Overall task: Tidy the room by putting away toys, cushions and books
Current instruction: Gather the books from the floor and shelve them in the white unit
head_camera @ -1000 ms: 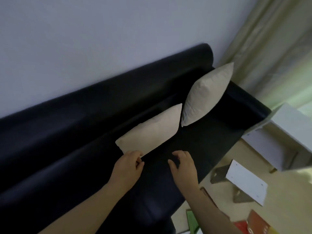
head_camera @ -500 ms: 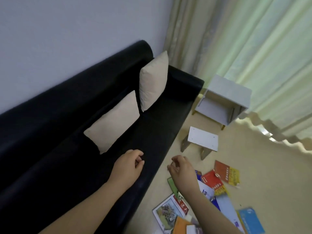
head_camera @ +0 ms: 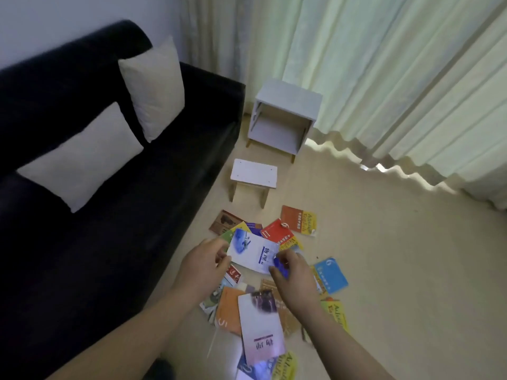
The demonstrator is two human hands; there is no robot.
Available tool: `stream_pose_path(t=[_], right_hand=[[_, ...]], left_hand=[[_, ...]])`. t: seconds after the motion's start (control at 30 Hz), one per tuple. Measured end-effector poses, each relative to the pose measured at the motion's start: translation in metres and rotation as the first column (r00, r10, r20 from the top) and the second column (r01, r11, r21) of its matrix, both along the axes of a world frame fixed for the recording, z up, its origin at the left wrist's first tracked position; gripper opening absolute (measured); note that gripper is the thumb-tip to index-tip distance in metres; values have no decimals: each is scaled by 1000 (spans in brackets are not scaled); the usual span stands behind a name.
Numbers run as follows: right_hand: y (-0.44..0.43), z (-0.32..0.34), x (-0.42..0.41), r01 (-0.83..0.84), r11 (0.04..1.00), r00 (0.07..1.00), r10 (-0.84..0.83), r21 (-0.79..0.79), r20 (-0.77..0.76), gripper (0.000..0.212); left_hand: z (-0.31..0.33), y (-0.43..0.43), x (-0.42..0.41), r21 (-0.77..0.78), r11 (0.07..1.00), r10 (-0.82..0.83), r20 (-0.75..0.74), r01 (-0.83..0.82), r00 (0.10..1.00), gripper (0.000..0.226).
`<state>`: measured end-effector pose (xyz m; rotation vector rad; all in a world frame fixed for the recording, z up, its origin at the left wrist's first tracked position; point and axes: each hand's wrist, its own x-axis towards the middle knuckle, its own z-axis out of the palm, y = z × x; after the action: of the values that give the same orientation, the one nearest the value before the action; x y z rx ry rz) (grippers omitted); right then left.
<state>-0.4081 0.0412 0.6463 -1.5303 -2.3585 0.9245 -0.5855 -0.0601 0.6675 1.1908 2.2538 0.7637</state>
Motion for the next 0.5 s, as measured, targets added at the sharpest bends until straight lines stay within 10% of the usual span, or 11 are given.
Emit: stream_pose_path(t=[0.5], right_hand=[[-17, -18, 219, 110, 992, 993, -107, -67, 40, 18]], left_hand=[[-23, 1, 193, -71, 992, -107, 22, 108, 994, 22]])
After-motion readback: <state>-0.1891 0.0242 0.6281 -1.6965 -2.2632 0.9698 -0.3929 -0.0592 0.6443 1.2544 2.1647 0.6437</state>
